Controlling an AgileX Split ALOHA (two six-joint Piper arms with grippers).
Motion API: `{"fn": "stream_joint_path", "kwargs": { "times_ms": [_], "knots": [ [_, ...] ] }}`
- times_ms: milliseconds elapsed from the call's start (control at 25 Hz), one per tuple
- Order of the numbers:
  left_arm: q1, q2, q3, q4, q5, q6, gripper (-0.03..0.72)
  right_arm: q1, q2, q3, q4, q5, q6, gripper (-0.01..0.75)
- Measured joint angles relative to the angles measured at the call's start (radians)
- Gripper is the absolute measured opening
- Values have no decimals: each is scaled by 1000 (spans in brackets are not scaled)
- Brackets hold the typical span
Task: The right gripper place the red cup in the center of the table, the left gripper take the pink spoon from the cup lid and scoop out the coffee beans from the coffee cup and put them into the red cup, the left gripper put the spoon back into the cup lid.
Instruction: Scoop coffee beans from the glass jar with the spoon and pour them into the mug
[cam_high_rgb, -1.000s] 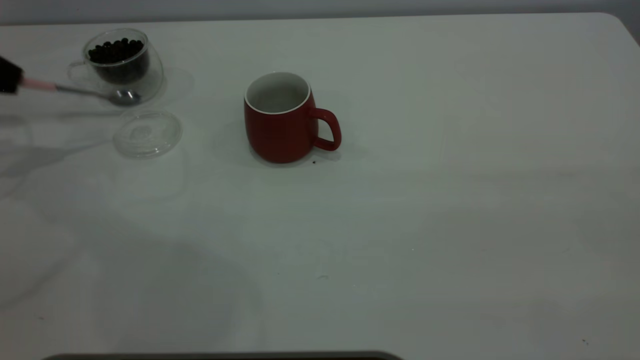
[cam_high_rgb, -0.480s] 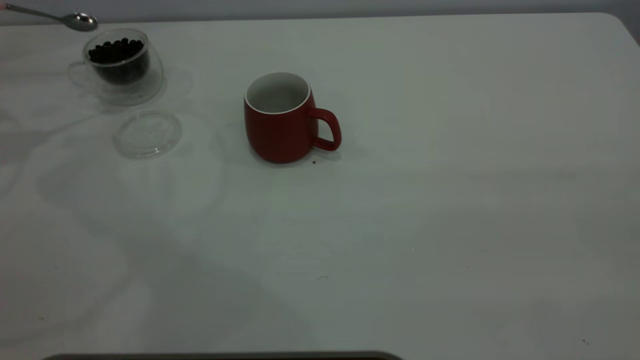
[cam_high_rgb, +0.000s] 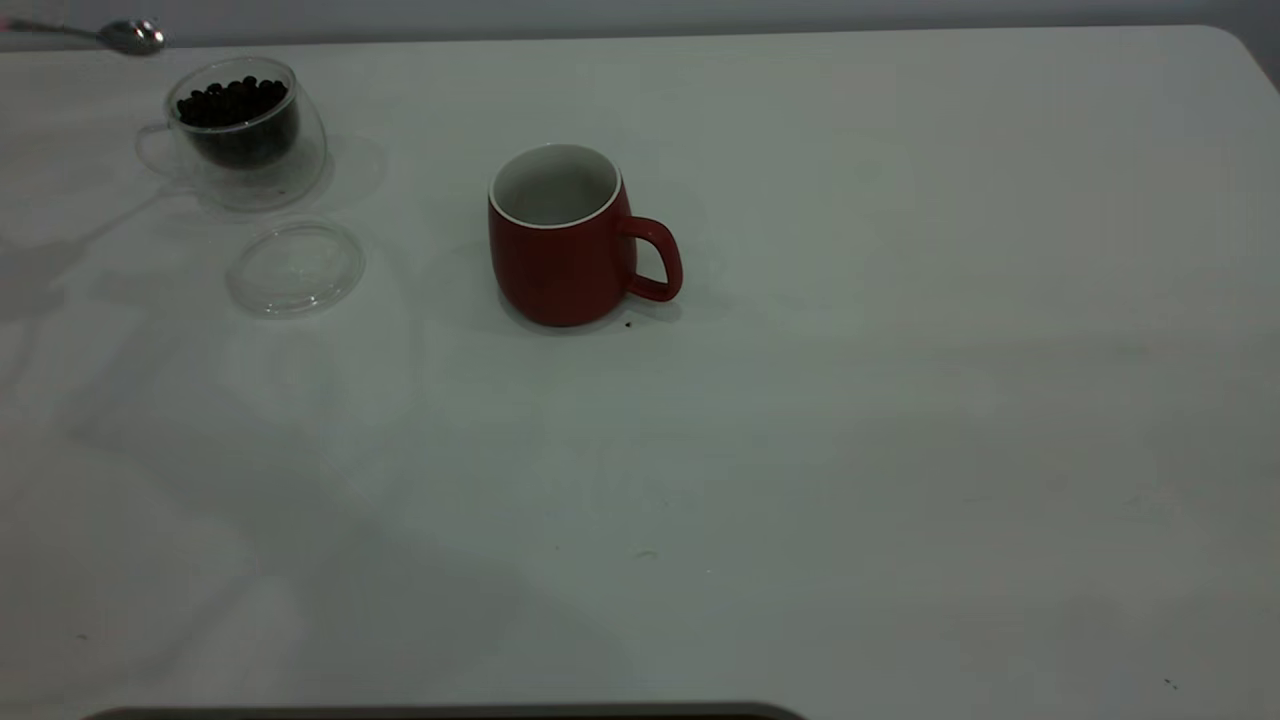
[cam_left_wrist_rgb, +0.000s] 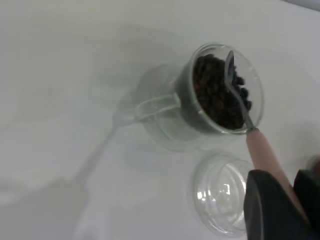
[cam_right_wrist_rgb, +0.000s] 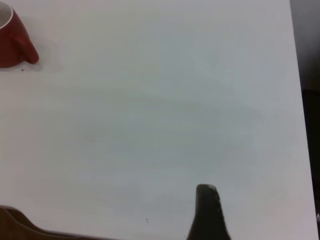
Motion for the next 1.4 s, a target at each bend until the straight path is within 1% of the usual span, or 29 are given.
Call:
{"fn": "stream_joint_path", "kwargs": {
  "times_ms": [280, 640, 880, 1160, 1400],
  "knots": [
    [-50, 108, 0, -160, -15, 169, 123, 0, 0, 0, 0, 0, 0, 591],
    [-55, 188, 0, -248, -11, 180, 123, 0, 0, 0, 0, 0, 0, 591],
    [-55, 199, 0, -241, 4, 65, 123, 0, 0, 0, 0, 0, 0, 591],
    [-55, 199, -8, -149, 24, -76, 123, 0, 0, 0, 0, 0, 0, 591],
    [-55, 199, -63, -84, 37, -180, 123, 0, 0, 0, 0, 0, 0, 591]
  ]
}}
